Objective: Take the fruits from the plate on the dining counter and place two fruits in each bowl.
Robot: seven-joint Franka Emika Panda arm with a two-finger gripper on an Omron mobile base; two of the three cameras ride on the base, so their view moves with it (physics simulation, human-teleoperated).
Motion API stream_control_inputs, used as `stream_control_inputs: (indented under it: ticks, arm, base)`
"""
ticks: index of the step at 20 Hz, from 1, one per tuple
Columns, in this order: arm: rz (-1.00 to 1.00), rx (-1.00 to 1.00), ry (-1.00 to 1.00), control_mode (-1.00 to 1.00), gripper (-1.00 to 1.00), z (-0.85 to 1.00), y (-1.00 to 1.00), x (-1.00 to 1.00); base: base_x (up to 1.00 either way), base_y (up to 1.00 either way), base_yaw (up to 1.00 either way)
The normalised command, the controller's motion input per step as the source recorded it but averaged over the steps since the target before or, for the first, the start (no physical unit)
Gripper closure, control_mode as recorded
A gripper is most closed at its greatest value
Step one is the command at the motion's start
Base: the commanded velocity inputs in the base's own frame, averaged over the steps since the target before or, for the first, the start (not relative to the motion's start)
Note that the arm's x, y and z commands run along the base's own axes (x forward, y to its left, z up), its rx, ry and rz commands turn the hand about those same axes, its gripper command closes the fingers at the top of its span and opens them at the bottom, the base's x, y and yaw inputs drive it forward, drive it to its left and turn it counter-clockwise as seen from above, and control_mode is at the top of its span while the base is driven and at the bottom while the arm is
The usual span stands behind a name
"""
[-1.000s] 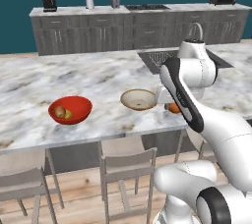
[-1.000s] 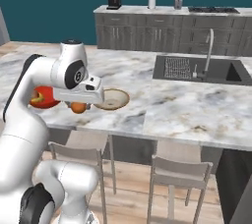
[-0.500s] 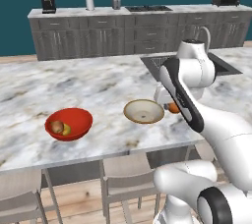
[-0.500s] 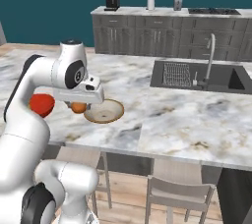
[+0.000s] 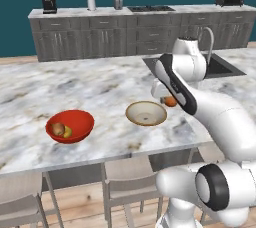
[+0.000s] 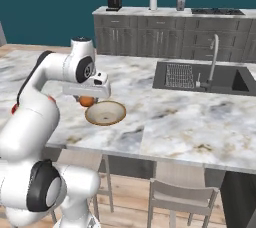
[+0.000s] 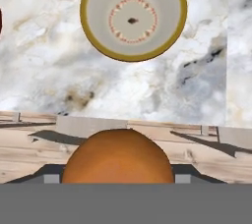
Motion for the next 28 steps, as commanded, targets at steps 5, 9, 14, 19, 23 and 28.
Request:
stream_control_inputs:
  ticks: [5, 9, 14, 19, 23, 28]
  arm:
    - [0.0, 0.0, 0.03, -1.0, 1.0, -0.23, 0.0, 0.8]
    - [0.0, 0.0, 0.0, -1.0, 1.0, -0.59, 0.0, 0.62]
    - [0.0, 0.0, 0.0, -1.0, 1.0, -0.59, 0.0, 0.46]
    - [0.0, 0.0, 0.01, -1.0, 1.0, -0.33, 0.0, 0.39]
    - [0.0, 0.0, 0.03, -1.0, 1.0, -0.29, 0.0, 0.33]
    - [0.0, 0.0, 0.0, -1.0, 1.0, -0.4, 0.0, 0.43]
  base:
    - [0.0, 0.0, 0.0]
    - [0.0, 0.0, 0.0]
    - [0.0, 0.0, 0.0]
    - [0.0, 0.0, 0.0]
    - [0.0, 0.0, 0.0]
    - [0.0, 0.0, 0.0]
